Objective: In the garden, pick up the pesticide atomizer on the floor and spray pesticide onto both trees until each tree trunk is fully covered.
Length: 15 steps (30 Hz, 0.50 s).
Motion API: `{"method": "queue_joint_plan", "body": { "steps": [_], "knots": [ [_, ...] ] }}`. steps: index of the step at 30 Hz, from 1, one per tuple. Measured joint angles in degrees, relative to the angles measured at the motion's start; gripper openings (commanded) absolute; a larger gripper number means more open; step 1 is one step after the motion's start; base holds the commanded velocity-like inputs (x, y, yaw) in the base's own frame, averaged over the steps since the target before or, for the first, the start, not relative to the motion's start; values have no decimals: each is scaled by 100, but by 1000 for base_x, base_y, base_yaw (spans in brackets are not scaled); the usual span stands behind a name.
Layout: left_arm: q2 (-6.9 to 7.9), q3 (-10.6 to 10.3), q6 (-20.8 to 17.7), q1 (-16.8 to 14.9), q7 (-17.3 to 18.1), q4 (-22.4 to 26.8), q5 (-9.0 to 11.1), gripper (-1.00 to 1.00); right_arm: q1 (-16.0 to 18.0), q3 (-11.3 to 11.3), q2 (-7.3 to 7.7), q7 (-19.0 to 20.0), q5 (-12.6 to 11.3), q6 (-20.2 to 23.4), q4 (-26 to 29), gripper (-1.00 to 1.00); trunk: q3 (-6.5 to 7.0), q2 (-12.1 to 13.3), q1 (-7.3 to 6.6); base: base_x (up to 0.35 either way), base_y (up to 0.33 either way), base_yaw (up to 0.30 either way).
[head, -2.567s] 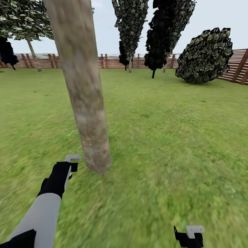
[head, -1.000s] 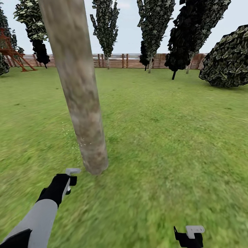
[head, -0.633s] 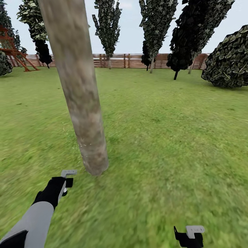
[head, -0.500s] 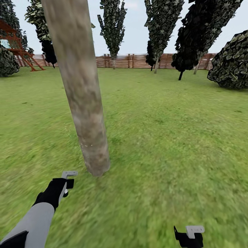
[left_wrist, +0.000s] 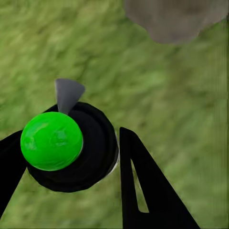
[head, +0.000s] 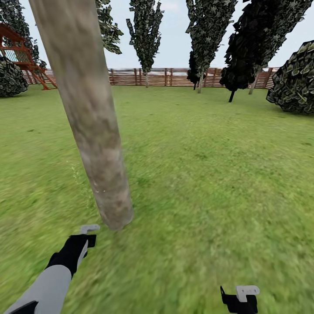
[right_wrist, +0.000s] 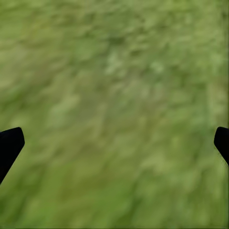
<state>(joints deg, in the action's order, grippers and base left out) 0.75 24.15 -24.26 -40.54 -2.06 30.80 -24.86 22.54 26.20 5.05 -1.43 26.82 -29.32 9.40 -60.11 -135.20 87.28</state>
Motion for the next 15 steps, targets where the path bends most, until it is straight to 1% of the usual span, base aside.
{"method": "queue_joint_plan", "body": {
  "steps": [1,4,5,6,7,8,11,12,13,15],
  "knots": [
    [57,19,80,40,2,0,-24,-100,0,-1,-1,0,0,0,0,100,0,0,1,17,-10,0],
    [331,28,152,265,1,-1,-13,-100,0,-1,-1,0,-1,0,0,100,0,0,1,7,-4,0],
    [448,31,261,355,2,0,-6,-100,0,-4,-3,0,0,0,0,100,-1,0,1,0,0,0],
    [474,18,386,403,-2,-1,29,-100,0,-4,-3,0,0,0,0,100,0,0,1,0,0,0],
    [445,7,420,416,4,-2,43,-100,0,-4,-3,0,0,0,-1,100,0,0,1,0,0,0],
    [353,-6,435,422,12,-2,61,-100,0,-2,-3,0,0,0,-1,100,0,0,1,0,0,0],
    [-137,-38,430,394,1,78,61,-100,0,-3,-4,0,0,0,-4,100,0,0,1,0,0,0],
    [-205,-34,427,385,-2,88,34,-100,0,-4,-4,0,0,0,-4,100,0,0,1,0,0,0],
    [-231,-15,426,384,-11,75,28,-100,0,-4,-4,0,0,0,-4,100,0,0,1,0,0,0],
    [-181,12,425,392,-14,55,17,-100,0,-5,-4,0,0,0,-1,100,0,0,1,0,0,0]
  ]
}}
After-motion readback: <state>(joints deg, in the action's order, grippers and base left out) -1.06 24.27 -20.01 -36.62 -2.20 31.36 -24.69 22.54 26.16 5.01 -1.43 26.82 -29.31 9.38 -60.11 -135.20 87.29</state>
